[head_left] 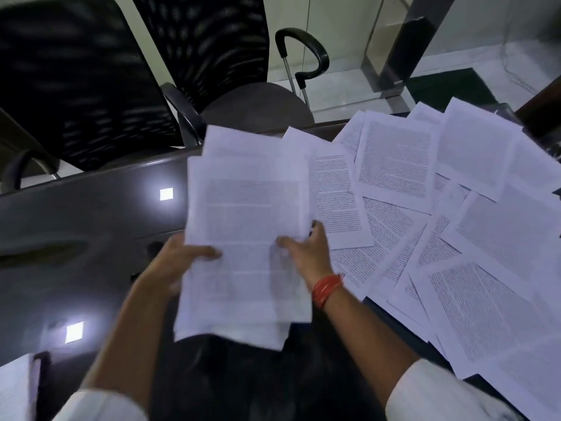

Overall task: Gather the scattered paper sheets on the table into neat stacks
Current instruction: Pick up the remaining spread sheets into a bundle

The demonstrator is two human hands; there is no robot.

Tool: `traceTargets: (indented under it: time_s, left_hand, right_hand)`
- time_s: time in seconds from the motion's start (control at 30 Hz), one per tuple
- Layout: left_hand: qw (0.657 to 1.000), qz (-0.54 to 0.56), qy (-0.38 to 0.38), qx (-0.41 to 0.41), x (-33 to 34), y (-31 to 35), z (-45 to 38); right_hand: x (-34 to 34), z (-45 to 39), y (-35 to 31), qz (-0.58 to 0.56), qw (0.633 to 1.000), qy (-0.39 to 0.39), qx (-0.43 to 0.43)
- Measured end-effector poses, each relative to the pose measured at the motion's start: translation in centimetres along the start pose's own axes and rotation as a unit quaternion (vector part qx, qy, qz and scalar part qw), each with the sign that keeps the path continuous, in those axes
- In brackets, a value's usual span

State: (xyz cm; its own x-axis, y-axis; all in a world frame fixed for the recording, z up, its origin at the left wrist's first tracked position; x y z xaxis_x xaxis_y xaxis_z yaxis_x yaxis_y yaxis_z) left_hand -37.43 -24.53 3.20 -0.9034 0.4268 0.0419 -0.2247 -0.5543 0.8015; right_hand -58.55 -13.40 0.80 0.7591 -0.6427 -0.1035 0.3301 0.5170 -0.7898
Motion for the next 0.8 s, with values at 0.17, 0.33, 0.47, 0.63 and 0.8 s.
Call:
traceTargets:
  time_s: [0.17, 0.33, 0.47, 0.63, 0.8]
  left_hand:
    - [0.997, 0.043, 0.048, 0.05, 8.7, -0.7, -7.7]
    - [0.967, -0.229, 0.044, 0.104, 12.6, -0.5, -10.8]
    - [0.889, -0.452, 0.035, 0.063, 12.9, -2.1, -12.3]
    - [0.858, -0.509, 0.025, 0.071, 13.6, -1.5, -14.0]
    - [0.833, -0.539, 0.058, 0.108, 13.8, 0.4, -14.9]
  right_hand:
    - [-6.3, -8.0, -4.3, 0.161, 0.98, 0.103, -0.062]
    - [-8.5, -12.2, -4.0, 0.314, 0.941, 0.117, -0.055]
    - [-9.0, -12.0, -0.7, 0.488, 0.858, 0.158, 0.028]
    - [-7.1, -11.5, 0.3, 0.501, 0.846, 0.183, -0.004]
    - [-5.2, -11.9, -0.2, 0.463, 0.874, 0.149, -0.01]
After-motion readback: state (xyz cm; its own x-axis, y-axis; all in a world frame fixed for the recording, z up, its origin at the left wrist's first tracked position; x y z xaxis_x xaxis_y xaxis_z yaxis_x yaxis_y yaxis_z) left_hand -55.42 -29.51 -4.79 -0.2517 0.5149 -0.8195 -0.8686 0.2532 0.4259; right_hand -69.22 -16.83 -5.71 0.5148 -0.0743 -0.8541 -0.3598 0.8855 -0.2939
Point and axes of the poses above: each hand's wrist, its own z-axis away from the middle knuckle, its own x-axis out of the palm, y = z × x, the point moved 5 cm from there along -z, towards the middle knuckle, and after that the axes turned 6 degrees about x, right-handed, at the moved point
